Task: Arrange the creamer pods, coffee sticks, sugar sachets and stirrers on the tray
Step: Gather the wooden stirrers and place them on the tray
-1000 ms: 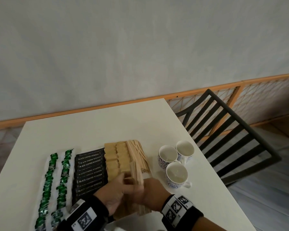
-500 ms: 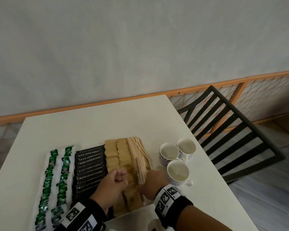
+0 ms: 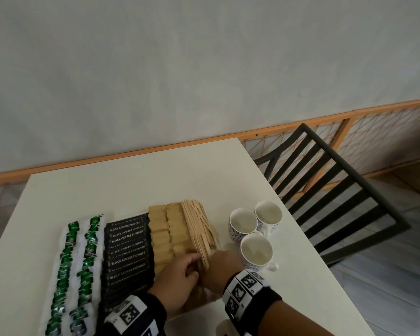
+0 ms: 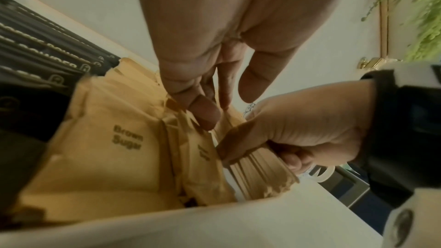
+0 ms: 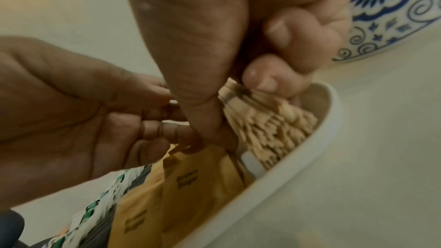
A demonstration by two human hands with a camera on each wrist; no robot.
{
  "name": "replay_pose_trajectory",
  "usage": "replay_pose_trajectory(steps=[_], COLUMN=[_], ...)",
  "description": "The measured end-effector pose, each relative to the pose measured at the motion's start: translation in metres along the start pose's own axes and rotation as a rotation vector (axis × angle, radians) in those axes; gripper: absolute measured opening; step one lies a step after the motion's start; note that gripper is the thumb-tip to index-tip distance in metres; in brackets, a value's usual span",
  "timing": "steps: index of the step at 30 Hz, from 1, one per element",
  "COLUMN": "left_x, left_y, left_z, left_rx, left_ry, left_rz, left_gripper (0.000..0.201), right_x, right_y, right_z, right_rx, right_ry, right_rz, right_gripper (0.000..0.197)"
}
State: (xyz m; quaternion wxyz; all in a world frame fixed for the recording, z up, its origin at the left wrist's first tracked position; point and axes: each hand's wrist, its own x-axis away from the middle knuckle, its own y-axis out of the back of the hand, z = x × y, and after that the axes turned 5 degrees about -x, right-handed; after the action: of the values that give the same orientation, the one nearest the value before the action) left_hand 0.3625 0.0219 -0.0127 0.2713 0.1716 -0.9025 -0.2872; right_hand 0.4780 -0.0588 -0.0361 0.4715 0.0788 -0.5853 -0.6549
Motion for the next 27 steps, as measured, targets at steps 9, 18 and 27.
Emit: replay_pose_trajectory(steps=[9, 18, 27], left_x=[-0.003, -0.003, 0.005], left_y=[-0.002, -0.003, -0.010], left_z=[-0.002, -0.002, -0.008], left_rx=[-0.032, -0.076, -0.355], left_ry=[0.002, -0.070, -0.178], left_rz=[0.009, -0.010, -0.142], left_gripper=[0.045, 0.042, 0.039], right_x=[0.007, 0.029, 0.024], right_y=[0.000, 0.009, -0.019], right_z=[-0.011, -0.018, -0.034], right_rx=[0.130, 0.316, 0.104], right_ry=[0.130, 0.244, 0.196], right_rz=[-0.006, -0.207, -0.195], right_gripper=[0.032, 0.019, 0.019])
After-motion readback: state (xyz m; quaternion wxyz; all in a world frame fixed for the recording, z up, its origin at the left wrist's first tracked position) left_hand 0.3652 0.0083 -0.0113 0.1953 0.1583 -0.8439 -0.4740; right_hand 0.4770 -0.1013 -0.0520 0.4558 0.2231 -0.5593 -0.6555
